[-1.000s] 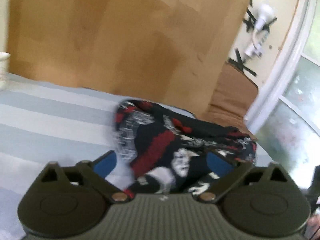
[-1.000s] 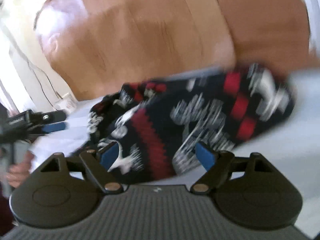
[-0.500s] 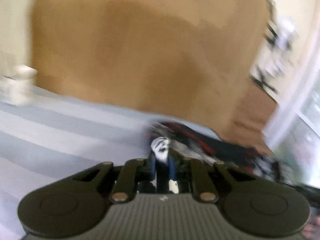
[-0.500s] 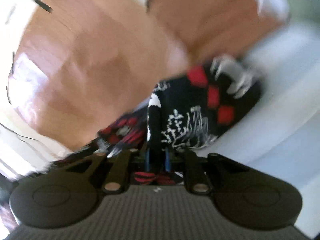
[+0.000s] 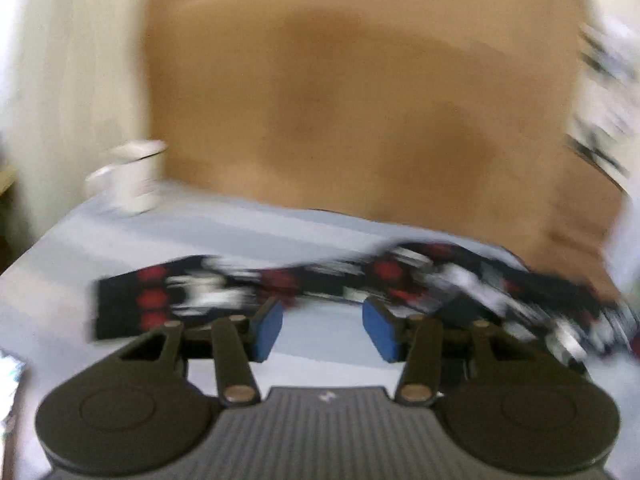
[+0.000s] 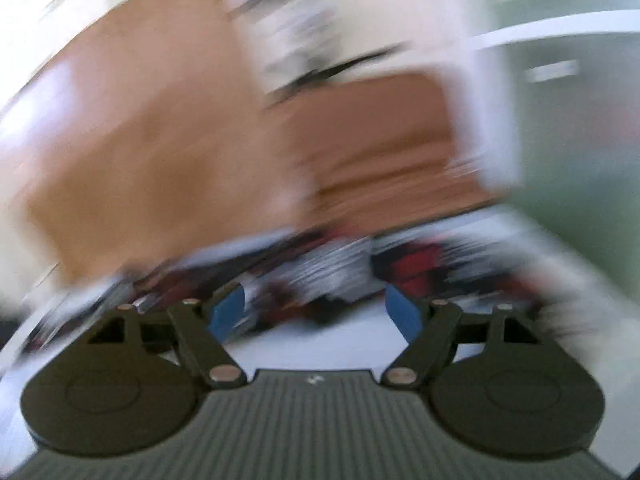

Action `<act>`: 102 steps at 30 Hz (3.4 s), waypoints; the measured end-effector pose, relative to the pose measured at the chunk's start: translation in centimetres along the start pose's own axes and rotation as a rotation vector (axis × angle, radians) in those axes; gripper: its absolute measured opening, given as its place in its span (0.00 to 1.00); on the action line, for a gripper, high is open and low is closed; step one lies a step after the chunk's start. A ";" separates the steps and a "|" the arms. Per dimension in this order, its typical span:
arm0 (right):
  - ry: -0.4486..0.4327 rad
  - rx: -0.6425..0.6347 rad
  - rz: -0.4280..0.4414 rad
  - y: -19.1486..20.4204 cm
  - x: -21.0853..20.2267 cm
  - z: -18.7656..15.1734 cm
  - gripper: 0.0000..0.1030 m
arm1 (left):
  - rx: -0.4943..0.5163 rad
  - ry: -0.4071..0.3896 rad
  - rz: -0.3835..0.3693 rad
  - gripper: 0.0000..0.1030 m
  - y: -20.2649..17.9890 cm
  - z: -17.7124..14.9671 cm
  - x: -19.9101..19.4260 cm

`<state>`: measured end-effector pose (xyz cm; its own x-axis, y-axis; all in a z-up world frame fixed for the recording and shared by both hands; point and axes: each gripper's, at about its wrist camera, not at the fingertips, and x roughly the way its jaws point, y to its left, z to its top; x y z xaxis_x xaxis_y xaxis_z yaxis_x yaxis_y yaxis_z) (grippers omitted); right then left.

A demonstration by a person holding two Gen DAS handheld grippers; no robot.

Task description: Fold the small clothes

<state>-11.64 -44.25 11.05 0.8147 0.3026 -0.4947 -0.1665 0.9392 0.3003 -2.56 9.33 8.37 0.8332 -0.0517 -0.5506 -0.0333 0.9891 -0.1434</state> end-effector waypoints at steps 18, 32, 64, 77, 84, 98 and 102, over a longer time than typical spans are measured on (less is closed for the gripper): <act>0.069 0.191 0.245 2.8 10.9 4.9 0.12 | 0.204 0.081 -0.274 0.09 -8.9 -0.6 -1.2; -0.055 -0.057 0.205 1.7 -2.0 1.8 0.88 | 0.146 -0.132 -0.408 0.62 0.0 -7.1 -15.7; 0.016 0.199 0.194 0.4 3.6 -3.2 0.75 | -0.082 0.216 -0.233 0.21 2.0 -10.9 -1.7; 0.145 0.067 0.199 6.3 8.0 -4.7 0.12 | 0.074 0.212 -0.276 0.11 0.3 -11.2 -4.0; 0.102 0.000 0.199 3.2 -1.6 -4.9 0.12 | 0.232 0.183 -0.393 0.11 0.2 -11.8 -9.5; 0.002 0.124 0.099 -2.2 -1.2 1.1 0.43 | 0.220 0.029 -0.004 0.51 4.7 -4.3 -7.2; 0.048 -0.008 0.170 2.2 5.7 4.7 0.51 | 0.239 0.027 0.052 0.59 4.1 -0.2 -0.9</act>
<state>-4.75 -41.16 12.68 0.7467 0.4644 -0.4762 -0.3040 0.8750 0.3768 -3.51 13.45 8.13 0.8186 -0.0001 -0.5743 0.0584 0.9948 0.0831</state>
